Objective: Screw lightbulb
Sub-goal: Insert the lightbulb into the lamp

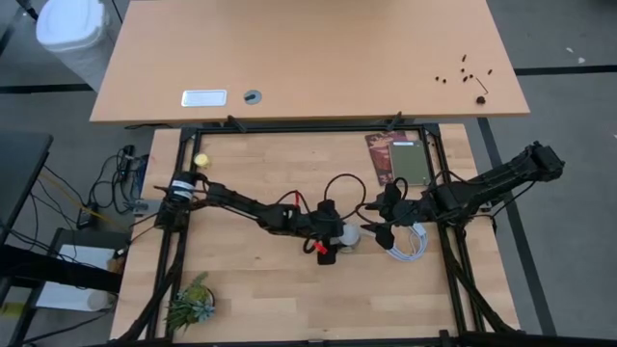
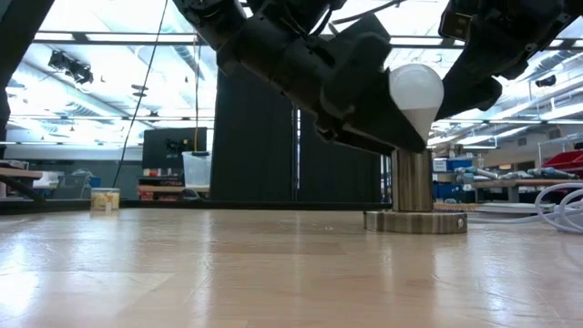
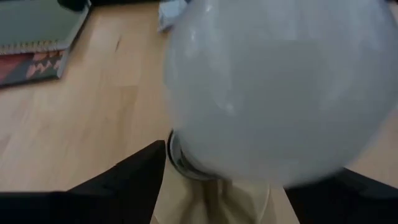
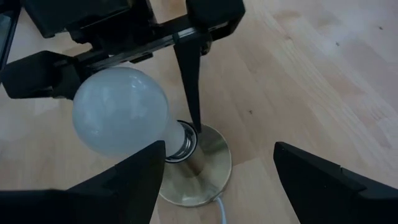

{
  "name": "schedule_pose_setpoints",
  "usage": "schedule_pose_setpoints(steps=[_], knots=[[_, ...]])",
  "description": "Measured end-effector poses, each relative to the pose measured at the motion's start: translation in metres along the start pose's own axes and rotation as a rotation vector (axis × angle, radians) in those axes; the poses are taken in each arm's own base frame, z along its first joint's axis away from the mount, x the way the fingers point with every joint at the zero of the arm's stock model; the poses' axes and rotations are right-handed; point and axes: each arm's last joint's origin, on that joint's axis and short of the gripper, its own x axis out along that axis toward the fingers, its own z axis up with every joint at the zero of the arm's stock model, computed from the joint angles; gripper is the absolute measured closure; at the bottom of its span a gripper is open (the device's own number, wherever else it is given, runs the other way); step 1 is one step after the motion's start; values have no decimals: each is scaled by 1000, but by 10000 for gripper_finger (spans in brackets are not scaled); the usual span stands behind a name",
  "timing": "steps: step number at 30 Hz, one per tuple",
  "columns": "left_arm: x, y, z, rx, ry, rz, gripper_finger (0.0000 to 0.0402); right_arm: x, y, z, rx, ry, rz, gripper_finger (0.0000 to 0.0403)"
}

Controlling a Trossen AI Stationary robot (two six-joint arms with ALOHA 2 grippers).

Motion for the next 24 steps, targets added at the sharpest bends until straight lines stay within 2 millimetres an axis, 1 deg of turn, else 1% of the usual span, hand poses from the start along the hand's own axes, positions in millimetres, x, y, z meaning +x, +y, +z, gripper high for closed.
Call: schedule_pose_setpoints(steps=[4,7,14,24], knots=[[-4,-1,-2,9,46,8,99,0,0,0,-1,-2,1,94],[-5,-3,-2,16,50,28,99,-1,0,0,0,0,0,94],[-7,-8,-11,42,138,66,99,-1,0,0,14,7,10,94],[-8,-10,-12,51,145,88,99,-1,0,0,9,8,8,94]])
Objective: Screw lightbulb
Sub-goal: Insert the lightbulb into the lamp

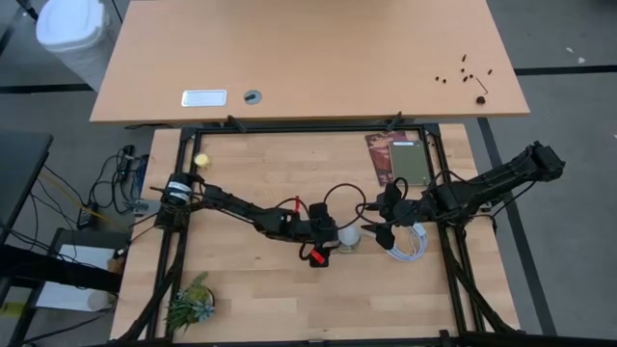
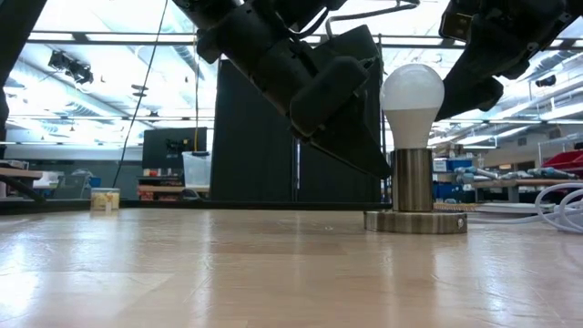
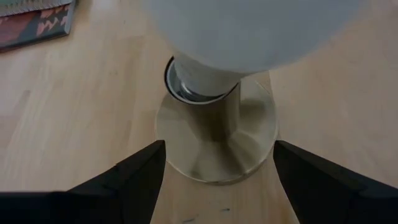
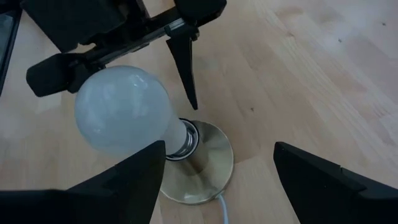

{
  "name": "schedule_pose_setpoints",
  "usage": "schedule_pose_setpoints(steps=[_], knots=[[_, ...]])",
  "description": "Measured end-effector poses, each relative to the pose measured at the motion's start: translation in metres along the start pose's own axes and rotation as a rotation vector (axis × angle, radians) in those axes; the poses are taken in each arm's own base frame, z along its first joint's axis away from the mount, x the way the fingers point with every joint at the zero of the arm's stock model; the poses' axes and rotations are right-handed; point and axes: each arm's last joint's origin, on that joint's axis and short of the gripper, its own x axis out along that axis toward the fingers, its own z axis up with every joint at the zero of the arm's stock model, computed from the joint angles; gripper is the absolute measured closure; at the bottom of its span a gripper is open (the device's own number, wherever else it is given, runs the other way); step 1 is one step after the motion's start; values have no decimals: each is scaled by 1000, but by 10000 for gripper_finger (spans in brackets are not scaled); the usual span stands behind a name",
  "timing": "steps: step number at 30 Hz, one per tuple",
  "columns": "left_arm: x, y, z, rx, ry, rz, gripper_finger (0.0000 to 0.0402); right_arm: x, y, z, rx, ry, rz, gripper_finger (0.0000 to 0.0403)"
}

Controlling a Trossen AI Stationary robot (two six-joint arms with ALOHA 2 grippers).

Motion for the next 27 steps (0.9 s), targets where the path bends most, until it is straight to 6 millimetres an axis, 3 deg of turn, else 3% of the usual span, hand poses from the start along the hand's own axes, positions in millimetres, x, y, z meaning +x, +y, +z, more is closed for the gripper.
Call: schedule_pose_setpoints(steps=[19,27], knots=[[-6,-10,-15,60,151,31,99,-14,-5,3,-13,-32,-5,94],[-42,-25,4,41,68,59,114,-36,4,31,-51,14,-77,94]])
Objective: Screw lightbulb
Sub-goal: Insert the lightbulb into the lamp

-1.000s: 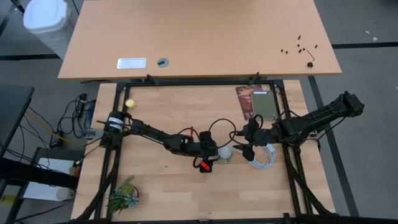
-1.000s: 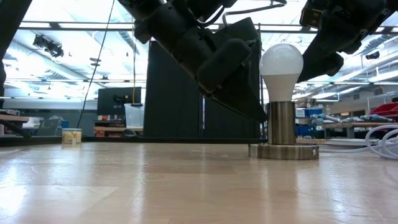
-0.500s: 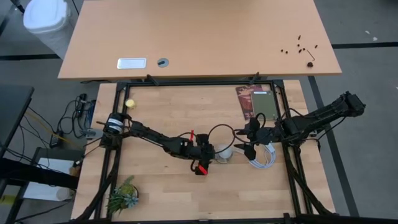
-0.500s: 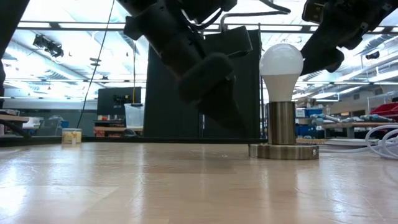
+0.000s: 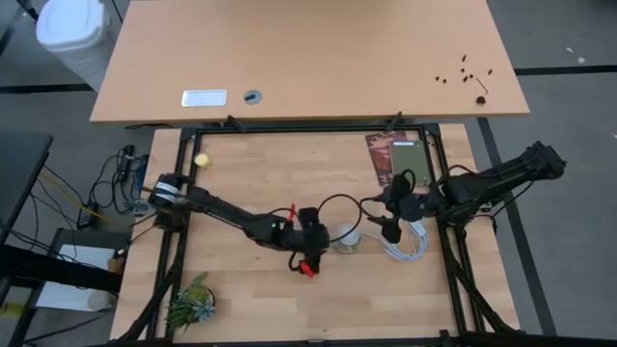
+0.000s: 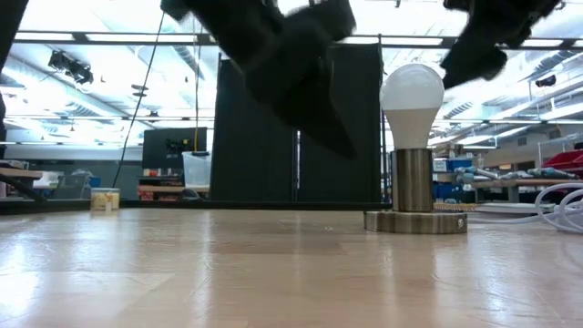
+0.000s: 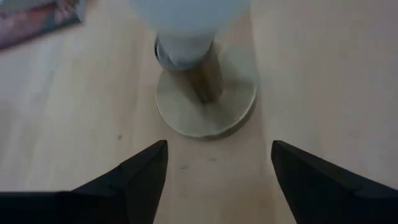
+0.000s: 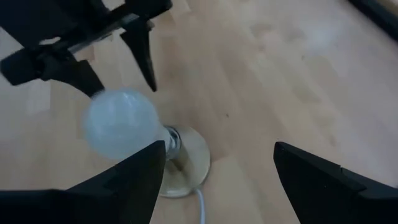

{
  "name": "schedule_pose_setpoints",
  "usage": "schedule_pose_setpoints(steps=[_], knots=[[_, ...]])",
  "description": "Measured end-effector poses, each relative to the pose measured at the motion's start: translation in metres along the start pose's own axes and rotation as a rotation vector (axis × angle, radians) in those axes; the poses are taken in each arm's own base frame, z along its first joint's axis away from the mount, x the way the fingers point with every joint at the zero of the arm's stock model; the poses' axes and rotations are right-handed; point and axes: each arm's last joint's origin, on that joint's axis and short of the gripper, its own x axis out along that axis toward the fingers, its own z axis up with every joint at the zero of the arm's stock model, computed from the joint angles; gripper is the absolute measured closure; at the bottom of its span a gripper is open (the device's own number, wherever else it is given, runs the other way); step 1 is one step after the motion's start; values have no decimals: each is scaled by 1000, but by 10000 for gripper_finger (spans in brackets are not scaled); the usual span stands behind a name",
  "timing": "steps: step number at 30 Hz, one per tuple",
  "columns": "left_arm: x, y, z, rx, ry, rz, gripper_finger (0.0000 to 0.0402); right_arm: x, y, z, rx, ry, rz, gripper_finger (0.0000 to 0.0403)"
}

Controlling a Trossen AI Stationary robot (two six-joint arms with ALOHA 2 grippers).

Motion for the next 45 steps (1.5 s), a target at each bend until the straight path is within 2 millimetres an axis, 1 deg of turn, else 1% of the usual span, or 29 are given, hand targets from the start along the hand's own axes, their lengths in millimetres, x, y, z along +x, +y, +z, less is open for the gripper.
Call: schedule_pose_setpoints(steps=[5,8,10,14,19,21,23,28,30,32,36,40,45], knots=[[-32,-10,6,29,-23,28,119,-14,8,20,-31,7,-14,94],[-51,-14,5,65,-12,74,120,-24,10,30,-37,-11,-8,94],[-60,-17,4,80,-25,111,120,-28,11,33,-46,-28,-12,94],[-69,-14,-10,70,-57,134,120,-33,12,38,-47,-59,-34,94],[-72,-15,-36,29,-163,115,120,-35,12,41,-29,-69,-41,94],[-69,-14,-46,23,-207,116,120,-33,12,44,-11,-66,-54,94],[-64,-11,-59,22,-244,122,120,-27,14,47,-7,-47,-73,94],[-55,-6,-86,-28,-367,121,120,-11,24,61,-29,6,-109,94],[-54,-3,-97,-50,-395,124,120,-8,28,70,-36,12,-116,94],[-53,0,-103,-73,-430,123,120,-6,33,80,-46,7,-116,94],[-52,4,-109,-90,-444,130,120,-3,42,93,-97,18,-122,94],[-51,9,-105,-115,-468,102,120,1,49,102,-145,43,-133,94],[-46,19,-100,-240,-484,25,120,8,54,106,-221,110,-162,94]])
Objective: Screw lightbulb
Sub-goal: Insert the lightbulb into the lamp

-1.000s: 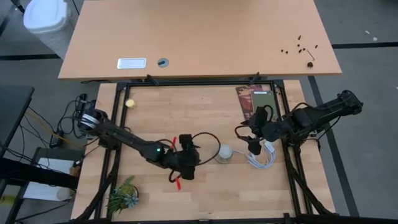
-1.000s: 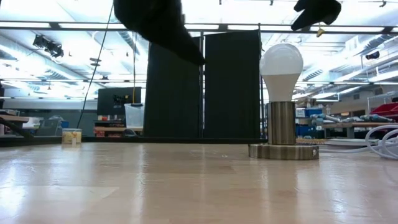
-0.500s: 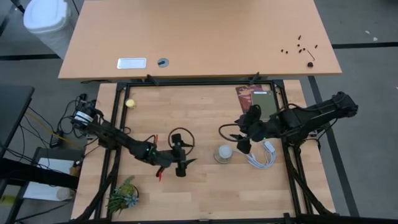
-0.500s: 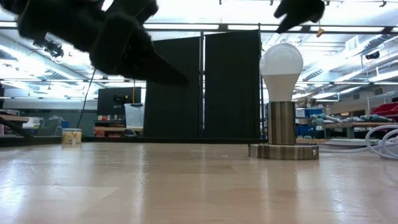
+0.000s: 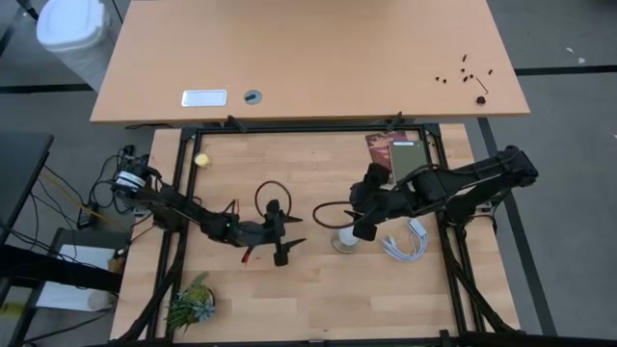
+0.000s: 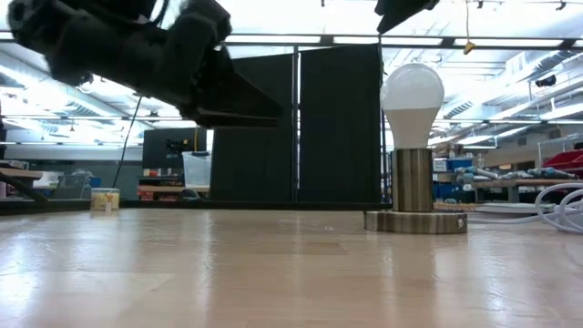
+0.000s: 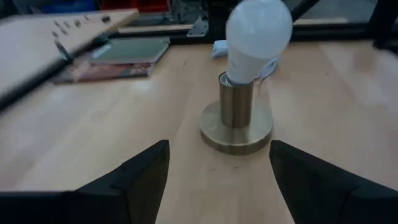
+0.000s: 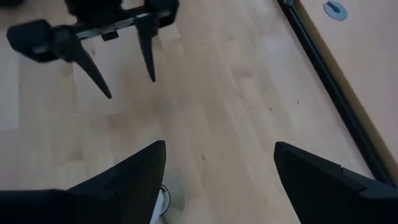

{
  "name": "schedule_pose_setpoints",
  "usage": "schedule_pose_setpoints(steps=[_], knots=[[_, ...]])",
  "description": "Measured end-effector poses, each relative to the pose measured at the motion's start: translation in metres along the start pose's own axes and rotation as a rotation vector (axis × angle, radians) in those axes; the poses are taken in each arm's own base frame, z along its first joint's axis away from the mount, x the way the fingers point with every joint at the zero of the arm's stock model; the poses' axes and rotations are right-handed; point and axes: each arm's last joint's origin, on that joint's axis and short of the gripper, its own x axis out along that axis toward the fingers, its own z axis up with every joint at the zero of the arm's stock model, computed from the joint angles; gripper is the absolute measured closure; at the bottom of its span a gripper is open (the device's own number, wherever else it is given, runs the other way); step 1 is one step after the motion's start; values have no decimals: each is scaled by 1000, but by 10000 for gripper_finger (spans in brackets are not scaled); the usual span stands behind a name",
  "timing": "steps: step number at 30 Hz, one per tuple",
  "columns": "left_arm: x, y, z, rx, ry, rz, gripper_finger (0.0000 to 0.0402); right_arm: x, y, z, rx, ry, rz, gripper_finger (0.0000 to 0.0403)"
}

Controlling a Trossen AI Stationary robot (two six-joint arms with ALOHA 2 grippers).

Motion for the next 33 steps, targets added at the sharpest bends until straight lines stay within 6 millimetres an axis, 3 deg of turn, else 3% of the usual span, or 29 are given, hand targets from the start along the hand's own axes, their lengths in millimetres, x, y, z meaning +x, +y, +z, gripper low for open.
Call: schedule_pose_setpoints(steps=[14,24,28,33], knots=[[17,-2,32,1,-4,2,120,7,9,-1,-252,117,105,94],[43,-15,38,51,28,-25,120,5,20,-7,-255,152,179,94],[49,-10,47,40,41,-17,120,5,24,-9,-263,167,208,94],[56,-2,45,18,38,-40,120,9,28,-10,-280,188,217,93]])
